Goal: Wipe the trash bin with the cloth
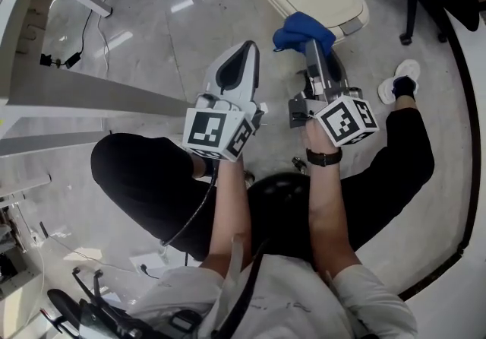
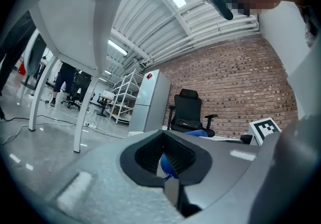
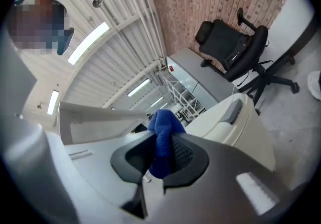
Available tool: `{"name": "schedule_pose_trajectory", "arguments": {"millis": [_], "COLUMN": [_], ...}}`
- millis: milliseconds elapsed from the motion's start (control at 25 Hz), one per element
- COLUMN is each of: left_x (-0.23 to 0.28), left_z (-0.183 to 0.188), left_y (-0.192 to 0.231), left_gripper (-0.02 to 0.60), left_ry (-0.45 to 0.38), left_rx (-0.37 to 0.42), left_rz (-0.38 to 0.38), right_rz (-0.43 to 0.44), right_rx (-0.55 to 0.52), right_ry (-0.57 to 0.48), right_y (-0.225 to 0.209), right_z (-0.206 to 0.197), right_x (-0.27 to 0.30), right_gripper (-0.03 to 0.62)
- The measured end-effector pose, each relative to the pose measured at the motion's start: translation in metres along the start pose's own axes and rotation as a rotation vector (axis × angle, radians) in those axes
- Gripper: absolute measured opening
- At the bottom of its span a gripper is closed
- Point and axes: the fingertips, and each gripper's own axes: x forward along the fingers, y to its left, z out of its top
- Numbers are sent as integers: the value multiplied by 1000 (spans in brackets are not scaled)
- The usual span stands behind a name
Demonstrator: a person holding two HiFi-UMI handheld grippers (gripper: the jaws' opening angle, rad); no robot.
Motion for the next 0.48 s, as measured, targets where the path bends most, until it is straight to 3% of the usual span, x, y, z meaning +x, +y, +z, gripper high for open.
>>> {"name": "schedule_pose_trajectory", "arguments": {"millis": [160,240,360,480], "left_x": [6,10,16,20], "left_z": [-5,-7,-16,-31], "left_y": [-10,-12,-14,-13], "left_gripper": [0,0,0,0], "left_ry": [13,24,53,91], "left_rx": [2,1,-3,-7], "left_rz": [-25,-33,-43,-43], "right_rz": [-116,-167,-230,-349], "right_rx": [95,192,422,470], "right_ry": [-16,29,112,194], "right_y": [-45,-70,-108,-156], "right_z": [-16,-47,-105,-157], "right_x": [-14,-23,-31,-37], "right_gripper": [40,40,40,40]}}
